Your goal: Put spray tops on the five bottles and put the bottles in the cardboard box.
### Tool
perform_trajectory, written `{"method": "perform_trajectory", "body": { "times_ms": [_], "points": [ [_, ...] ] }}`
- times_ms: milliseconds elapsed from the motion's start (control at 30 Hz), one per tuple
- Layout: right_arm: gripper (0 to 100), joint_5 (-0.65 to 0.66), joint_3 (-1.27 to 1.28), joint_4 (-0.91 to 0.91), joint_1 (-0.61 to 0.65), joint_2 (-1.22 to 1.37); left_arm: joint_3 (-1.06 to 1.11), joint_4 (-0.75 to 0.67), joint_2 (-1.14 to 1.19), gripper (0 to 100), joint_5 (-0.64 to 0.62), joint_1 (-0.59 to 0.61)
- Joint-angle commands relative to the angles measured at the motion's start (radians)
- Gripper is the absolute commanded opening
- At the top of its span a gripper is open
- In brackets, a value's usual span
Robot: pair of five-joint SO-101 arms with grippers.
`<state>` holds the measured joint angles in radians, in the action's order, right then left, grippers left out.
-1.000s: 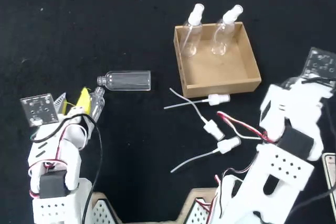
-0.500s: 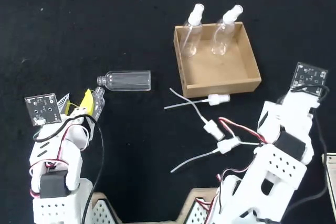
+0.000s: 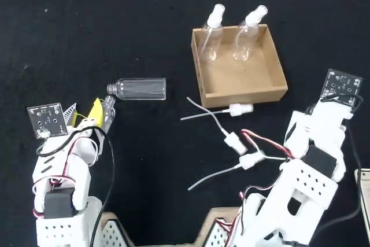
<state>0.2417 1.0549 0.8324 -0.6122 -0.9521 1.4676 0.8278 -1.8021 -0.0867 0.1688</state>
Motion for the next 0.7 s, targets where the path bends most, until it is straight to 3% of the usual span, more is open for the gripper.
{"method": "perform_trajectory", "body": {
  "times_ms": [0,167,300,467,667],
  "points": [
    [11.3,0.002,-0.097,0.051,-0.021,-0.033,-0.016,0.003,0.003,18,0.011,-0.012],
    [11.3,0.002,-0.128,0.064,-0.023,-0.033,-0.018,0.008,0.005,18,0.011,-0.013],
    [11.3,0.003,-0.188,0.178,-0.023,-0.033,-0.027,0.008,0.011,18,0.015,-0.045],
    [11.3,0.009,-0.297,0.299,-0.021,-0.033,-0.122,0.098,0.015,18,0.167,-0.189],
    [11.3,0.009,-0.332,0.299,-0.025,-0.033,-0.186,0.241,0.017,18,0.322,-0.404]
  ]
}}
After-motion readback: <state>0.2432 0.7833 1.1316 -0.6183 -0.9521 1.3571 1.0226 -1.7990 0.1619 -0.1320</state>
